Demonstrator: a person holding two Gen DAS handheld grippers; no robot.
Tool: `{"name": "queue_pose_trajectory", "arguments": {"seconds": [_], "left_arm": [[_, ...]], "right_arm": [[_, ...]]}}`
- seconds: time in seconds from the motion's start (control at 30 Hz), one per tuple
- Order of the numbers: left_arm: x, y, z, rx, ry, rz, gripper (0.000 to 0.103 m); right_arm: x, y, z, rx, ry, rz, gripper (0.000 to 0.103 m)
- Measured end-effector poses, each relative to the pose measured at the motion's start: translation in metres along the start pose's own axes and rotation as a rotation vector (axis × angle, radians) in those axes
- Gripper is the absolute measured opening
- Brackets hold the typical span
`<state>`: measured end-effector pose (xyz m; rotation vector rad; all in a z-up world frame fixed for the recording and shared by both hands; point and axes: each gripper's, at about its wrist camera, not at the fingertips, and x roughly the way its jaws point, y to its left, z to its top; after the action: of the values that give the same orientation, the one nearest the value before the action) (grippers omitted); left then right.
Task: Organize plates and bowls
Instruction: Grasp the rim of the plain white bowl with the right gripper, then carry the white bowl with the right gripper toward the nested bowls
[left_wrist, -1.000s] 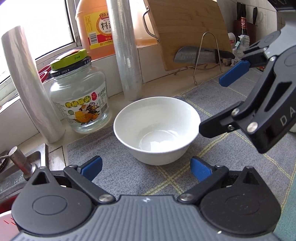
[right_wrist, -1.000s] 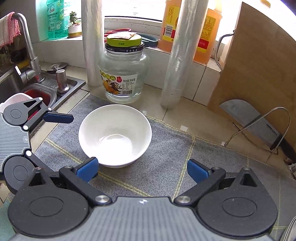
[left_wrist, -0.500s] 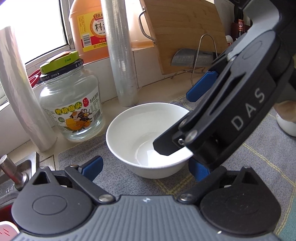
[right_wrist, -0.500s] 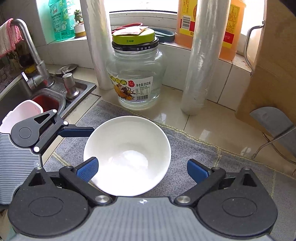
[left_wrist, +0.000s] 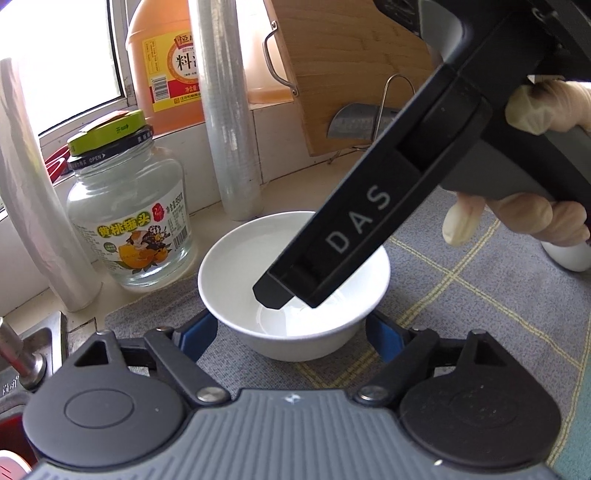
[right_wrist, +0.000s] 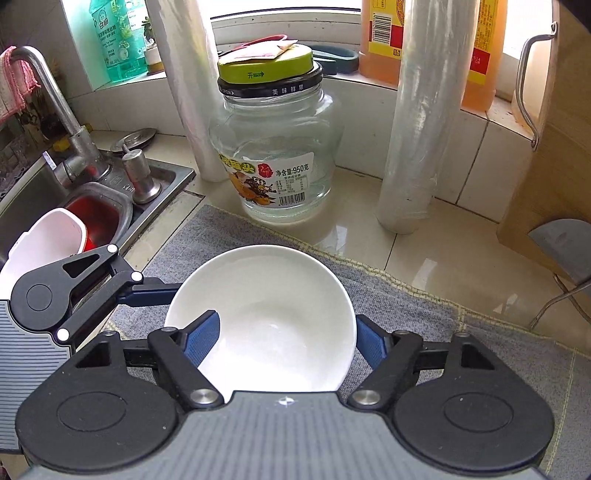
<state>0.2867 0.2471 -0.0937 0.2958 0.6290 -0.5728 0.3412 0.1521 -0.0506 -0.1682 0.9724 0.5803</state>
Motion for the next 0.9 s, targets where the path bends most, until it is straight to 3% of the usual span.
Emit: {"name": "queue_pose_trajectory", "arguments": {"seconds": [0.2,0.5,0.9], "left_arm": [[0.000,0.002,0.001,0.013,0.000,-0.012,0.087],[-0.003,0.011,0.005,0.053,0.010,-0.077,0.087],[-0.002,0.013,0.007,0.103,0.022,-0.109,0.087]], "right_arm": [[0.002,-0.004,0.003,0.006,0.016,0.012,0.077],[0.002,-0.011,0.005,0.029,0.036,0.045,0.076],[0.002,-0.009,0.006,0.029,0.042,0.043,0.076]]}}
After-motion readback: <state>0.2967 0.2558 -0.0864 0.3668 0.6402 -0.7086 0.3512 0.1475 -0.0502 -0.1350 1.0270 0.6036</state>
